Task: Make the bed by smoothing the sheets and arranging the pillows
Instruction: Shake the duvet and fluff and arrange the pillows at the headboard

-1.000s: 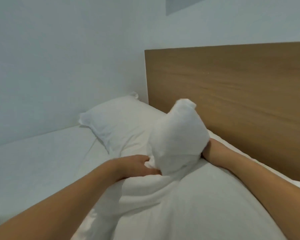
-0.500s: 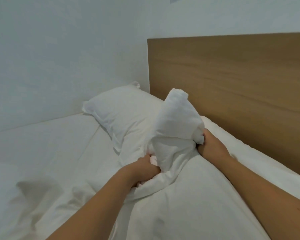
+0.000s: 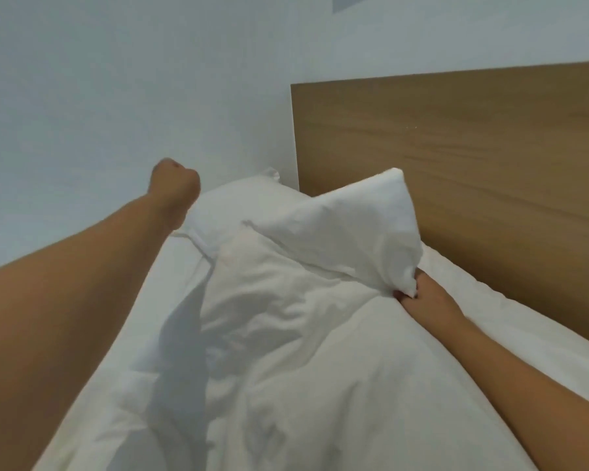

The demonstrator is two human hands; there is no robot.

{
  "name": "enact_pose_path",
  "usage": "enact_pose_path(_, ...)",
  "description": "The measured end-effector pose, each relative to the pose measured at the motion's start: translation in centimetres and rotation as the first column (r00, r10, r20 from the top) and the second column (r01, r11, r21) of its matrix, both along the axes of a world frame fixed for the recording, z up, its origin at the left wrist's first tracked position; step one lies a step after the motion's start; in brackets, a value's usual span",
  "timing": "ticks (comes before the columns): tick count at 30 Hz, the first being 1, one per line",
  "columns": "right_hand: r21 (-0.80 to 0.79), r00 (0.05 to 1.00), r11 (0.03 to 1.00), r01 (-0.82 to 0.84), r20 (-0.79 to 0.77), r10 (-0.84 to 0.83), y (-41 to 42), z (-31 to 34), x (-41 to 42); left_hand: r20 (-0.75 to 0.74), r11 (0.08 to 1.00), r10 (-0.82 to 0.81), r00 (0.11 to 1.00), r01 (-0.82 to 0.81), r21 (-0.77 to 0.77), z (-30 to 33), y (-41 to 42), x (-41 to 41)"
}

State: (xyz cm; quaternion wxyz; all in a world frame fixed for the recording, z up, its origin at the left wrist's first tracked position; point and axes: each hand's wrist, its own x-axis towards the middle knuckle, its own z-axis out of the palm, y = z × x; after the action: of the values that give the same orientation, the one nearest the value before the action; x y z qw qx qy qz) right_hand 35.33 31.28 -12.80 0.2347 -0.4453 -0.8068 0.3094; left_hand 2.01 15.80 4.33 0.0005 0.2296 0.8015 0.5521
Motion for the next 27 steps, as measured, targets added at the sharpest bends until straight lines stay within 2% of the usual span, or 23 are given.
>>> enact_pose_path(4, -0.039, 1.0, 0.999, -0.007, 0.003, 0.007, -0.2, 0.0, 0.0, -0.079, 0.965, -0.259, 0.963, 0.256, -0.047, -2.2, 5.5, 4.4)
enact_pose_path(6, -0.047, 0.999, 0.999, -0.022, -0.027, 0.021, -0.1, -0.2, 0.0, -0.034, 0.906, -0.42, 0.907, 0.417, -0.068, -3.9, 8.3, 8.1)
enact_pose_path(8, -0.067, 0.997, 0.997, -0.039, -0.065, 0.035, 0.0, -0.4, 0.2, 0.044, 0.851, -0.501, 0.864, 0.502, -0.157, -5.6, 10.3, 10.7)
enact_pose_path(10, -0.077, 0.995, 0.996, -0.048, -0.091, 0.041, 0.2, -0.6, 0.3, 0.091, 0.795, -0.515, 0.853, 0.514, -0.321, -7.2, 11.7, 11.5)
enact_pose_path(11, -0.083, 0.994, 0.995, -0.046, -0.098, 0.038, 0.3, -0.8, 0.3, 0.168, 0.728, -0.524, 0.835, 0.542, -0.419, -7.9, 12.1, 11.6)
enact_pose_path(13, -0.067, 0.996, 0.997, -0.037, -0.082, 0.031, 0.7, -1.2, 0.2, 0.399, 0.477, -0.55, 0.733, 0.668, -0.571, -8.2, 12.3, 12.3)
enact_pose_path(14, -0.046, 0.998, 0.998, -0.03, -0.061, 0.027, 0.9, -1.4, 0.1, 0.512, 0.336, -0.542, 0.667, 0.73, -0.595, -7.9, 12.3, 12.6)
enact_pose_path(15, -0.026, 0.999, 0.999, -0.026, -0.039, 0.025, 1.0, -1.7, 0.0, 0.588, 0.236, -0.529, 0.611, 0.772, -0.59, -7.7, 12.4, 12.7)
enact_pose_path(16, -0.013, 0.999, 1.0, -0.025, -0.027, 0.025, 1.1, -1.8, -0.1, 0.616, 0.183, -0.523, 0.589, 0.784, -0.593, -7.6, 12.6, 12.5)
enact_pose_path(17, -0.009, 1.0, 1.0, -0.022, -0.019, 0.022, 1.1, -1.9, -0.2, 0.605, 0.166, -0.52, 0.603, 0.766, -0.621, -7.6, 12.8, 12.2)
enact_pose_path(20, -0.013, 1.0, 1.0, -0.02, 0.019, 0.021, 0.9, -1.5, -0.2, 0.394, 0.117, -0.555, 0.733, 0.538, -0.835, -8.7, 12.8, 12.7)
enact_pose_path(22, -0.016, 0.999, 1.0, -0.02, 0.028, 0.02, 0.6, -1.4, -0.2, 0.168, 0.114, -0.679, 0.715, 0.329, -0.937, -9.9, 12.6, 13.3)
enact_pose_path(24, -0.041, 1.0, 0.999, -0.021, -0.001, 0.021, 0.4, -1.2, -0.1, 0.033, 0.188, -0.785, 0.619, 0.289, -0.939, -9.6, 12.7, 12.8)
enact_pose_path(25, -0.054, 0.999, 0.998, -0.023, -0.025, 0.022, 0.2, -1.1, -0.1, -0.037, 0.273, -0.812, 0.583, 0.322, -0.906, -8.7, 12.8, 12.0)
enact_pose_path(26, -0.066, 0.998, 0.998, -0.024, -0.051, 0.021, 0.2, -0.8, -0.1, -0.132, 0.414, -0.791, 0.598, 0.363, -0.835, -7.4, 12.9, 11.0)
enact_pose_path(27, -0.082, 0.997, 0.996, -0.023, -0.082, 0.016, 0.2, -0.6, -0.1, -0.264, 0.602, -0.717, 0.646, 0.382, -0.701, -5.9, 13.1, 9.9)
